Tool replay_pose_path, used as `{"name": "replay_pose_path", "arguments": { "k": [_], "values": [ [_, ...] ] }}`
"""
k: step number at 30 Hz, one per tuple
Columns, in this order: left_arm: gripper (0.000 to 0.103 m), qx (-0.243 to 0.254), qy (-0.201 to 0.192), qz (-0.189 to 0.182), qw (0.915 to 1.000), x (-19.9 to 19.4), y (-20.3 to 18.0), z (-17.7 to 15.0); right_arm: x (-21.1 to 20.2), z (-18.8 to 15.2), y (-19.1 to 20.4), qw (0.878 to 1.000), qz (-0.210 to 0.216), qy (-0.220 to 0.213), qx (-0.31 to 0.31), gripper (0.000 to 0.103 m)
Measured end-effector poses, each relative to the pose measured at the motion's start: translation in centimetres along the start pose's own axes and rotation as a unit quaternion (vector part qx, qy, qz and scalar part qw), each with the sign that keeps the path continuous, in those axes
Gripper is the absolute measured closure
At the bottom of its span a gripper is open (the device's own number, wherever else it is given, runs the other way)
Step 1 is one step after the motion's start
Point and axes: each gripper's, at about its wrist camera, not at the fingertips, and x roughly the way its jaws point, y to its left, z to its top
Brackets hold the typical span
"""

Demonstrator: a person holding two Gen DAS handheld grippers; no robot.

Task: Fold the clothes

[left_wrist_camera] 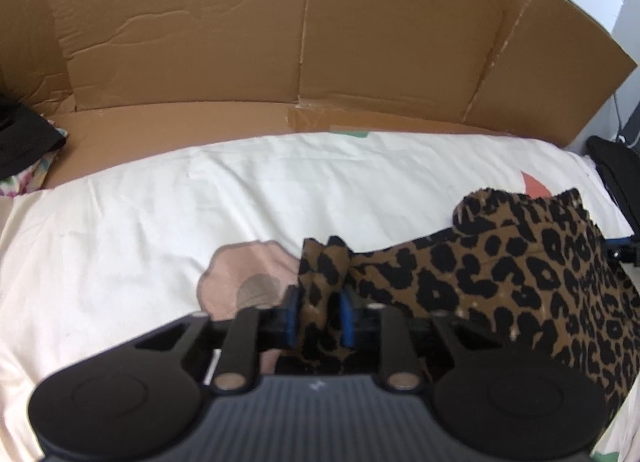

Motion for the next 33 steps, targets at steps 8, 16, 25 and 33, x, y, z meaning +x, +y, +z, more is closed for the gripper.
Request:
{"name": "replay_pose_path", "arguments": {
  "k": [8,16,25,33],
  "values": [
    [0.096,0.010,-0.026,0.010,0.9996,-1.8,-0.7,0.3,-0.6,0.1,1.0,0.999,-0.004,-0.011,-0.040,0.098],
    [0.096,-0.001,-0.079,0.011,0.9968,-5.3,-0.4,0.9,-5.0,0.5,0.9,0.997,-0.011,-0.077,-0.031,0.099],
    [0.096,-0.010,-0.104,0.013,0.9944,-5.8,-0.6,2.4,-7.1,1.5,1.2,0.994,-0.011,-0.108,-0.005,0.099],
    [0.096,-0.029,-0.065,0.018,0.9973,-2.0,0.2,2.4,-4.2,2.4,0.9,0.996,-0.026,-0.080,-0.009,0.099]
  ]
}}
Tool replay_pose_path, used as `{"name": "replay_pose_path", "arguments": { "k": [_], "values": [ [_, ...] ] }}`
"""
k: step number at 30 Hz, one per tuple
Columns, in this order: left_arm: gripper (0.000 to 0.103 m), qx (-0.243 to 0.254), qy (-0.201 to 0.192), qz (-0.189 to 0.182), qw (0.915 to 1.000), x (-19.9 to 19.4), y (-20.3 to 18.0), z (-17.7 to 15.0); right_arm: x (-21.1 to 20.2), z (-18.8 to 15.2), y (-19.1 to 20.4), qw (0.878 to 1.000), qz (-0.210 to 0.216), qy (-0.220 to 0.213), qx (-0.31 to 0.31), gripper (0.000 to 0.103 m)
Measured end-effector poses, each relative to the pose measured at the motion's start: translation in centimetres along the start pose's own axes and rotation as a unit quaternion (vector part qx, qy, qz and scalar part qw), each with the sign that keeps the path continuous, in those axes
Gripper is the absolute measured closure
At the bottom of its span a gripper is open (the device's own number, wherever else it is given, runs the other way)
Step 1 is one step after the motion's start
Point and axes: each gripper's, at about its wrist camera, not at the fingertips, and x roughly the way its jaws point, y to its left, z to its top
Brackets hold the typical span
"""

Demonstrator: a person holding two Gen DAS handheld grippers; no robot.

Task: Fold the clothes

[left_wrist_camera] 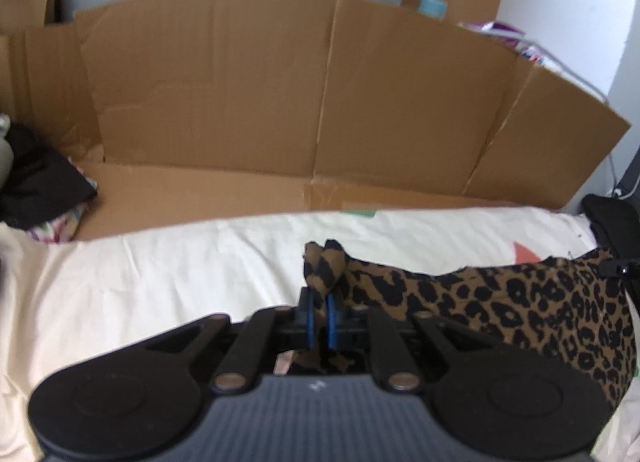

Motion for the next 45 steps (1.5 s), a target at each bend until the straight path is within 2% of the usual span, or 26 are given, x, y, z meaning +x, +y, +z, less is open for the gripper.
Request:
{"name": "replay_pose_path", "arguments": {
  "k": [10,13,16,19,25,31,38,45],
  "values": [
    [0.095,-0.011,0.047,0.002,0.9988,3.5,0.0,-0.7,2.5,-0.3,0.5,0.999,-0.016,0.031,-0.017,0.099],
    [0.091,-0.010,0.054,0.006,0.9985,3.9,-0.1,-0.7,2.9,-0.3,0.6,0.999,-0.018,0.036,-0.019,0.099],
    [0.084,0.014,0.052,0.021,0.9983,3.5,-0.9,-0.4,2.8,-0.2,0.8,0.999,-0.025,0.041,-0.017,0.097],
    [0.072,0.014,0.048,0.033,0.9982,2.8,-1.2,-0.1,2.4,0.0,1.1,0.998,-0.035,0.039,-0.021,0.096],
    [0.070,0.023,0.016,0.039,0.9988,-0.1,-3.0,0.2,0.5,0.1,1.5,0.999,-0.033,0.011,-0.017,0.091],
    [0.072,0.040,-0.001,-0.006,0.9992,-1.7,-6.3,0.6,-1.0,0.1,3.6,0.999,-0.004,-0.022,-0.048,0.090],
    [0.076,0.086,0.017,-0.082,0.9928,-0.3,-11.6,0.1,0.3,-0.4,7.1,0.995,0.040,-0.004,-0.087,0.090],
    [0.083,0.098,0.038,-0.092,0.9901,2.4,-13.4,0.1,2.8,-0.6,9.0,0.992,0.054,0.017,-0.113,0.090]
  ]
}}
